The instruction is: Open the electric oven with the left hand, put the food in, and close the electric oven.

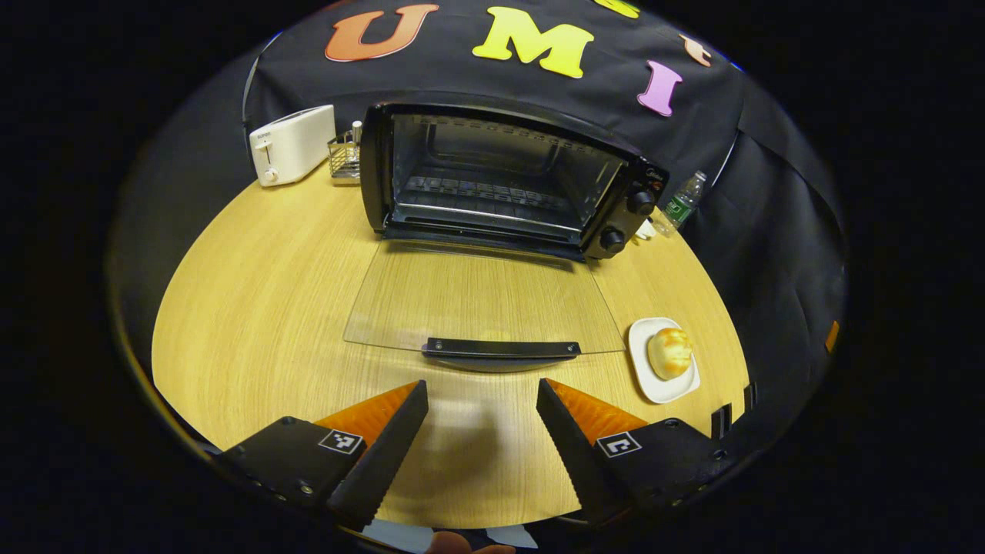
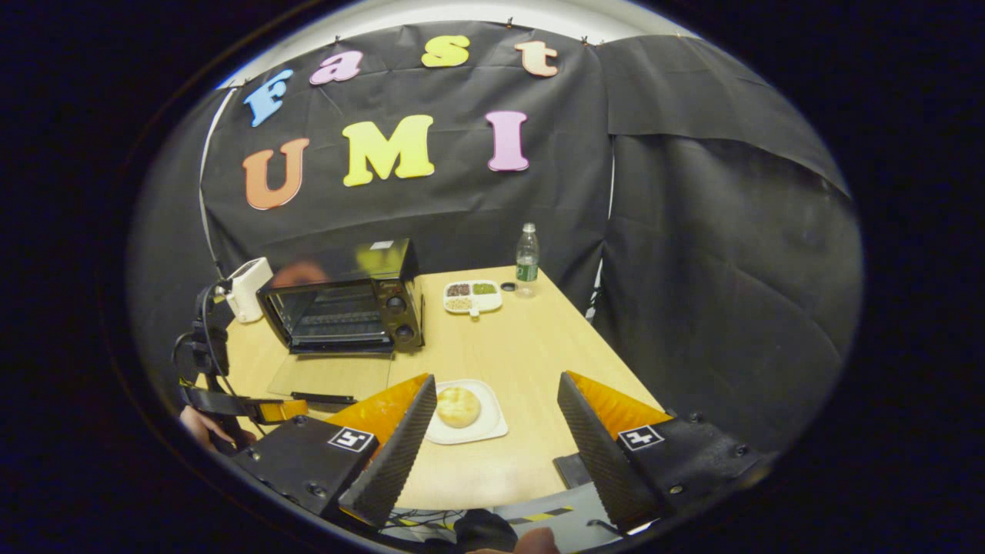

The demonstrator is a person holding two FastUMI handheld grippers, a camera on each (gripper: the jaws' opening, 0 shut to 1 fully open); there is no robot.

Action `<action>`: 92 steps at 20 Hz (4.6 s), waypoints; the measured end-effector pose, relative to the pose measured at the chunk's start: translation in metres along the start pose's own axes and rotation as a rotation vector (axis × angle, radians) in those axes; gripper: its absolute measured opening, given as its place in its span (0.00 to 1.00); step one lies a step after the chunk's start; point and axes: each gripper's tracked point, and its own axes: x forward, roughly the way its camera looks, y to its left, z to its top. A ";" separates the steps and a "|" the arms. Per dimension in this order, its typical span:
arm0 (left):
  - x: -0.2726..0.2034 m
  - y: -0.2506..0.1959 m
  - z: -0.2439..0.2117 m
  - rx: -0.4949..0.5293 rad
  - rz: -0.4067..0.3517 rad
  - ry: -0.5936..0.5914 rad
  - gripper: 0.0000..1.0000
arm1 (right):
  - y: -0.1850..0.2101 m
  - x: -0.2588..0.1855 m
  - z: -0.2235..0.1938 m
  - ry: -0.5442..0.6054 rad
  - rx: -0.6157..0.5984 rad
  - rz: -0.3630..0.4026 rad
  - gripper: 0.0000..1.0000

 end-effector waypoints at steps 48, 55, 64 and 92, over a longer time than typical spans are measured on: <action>-0.220 0.047 0.089 -0.033 0.202 -0.496 0.95 | 0.072 0.158 -0.132 0.213 0.106 0.107 0.55; -0.247 0.073 0.071 -0.023 0.224 -0.502 0.95 | 0.158 0.118 -0.124 0.209 0.306 0.260 0.54; -0.284 0.115 0.044 -0.031 0.283 -0.500 0.95 | 0.266 0.154 -0.065 0.126 0.467 0.367 0.53; -0.294 0.181 0.025 -0.073 0.411 -0.417 0.95 | 0.371 0.324 -0.001 -0.040 0.523 0.273 0.96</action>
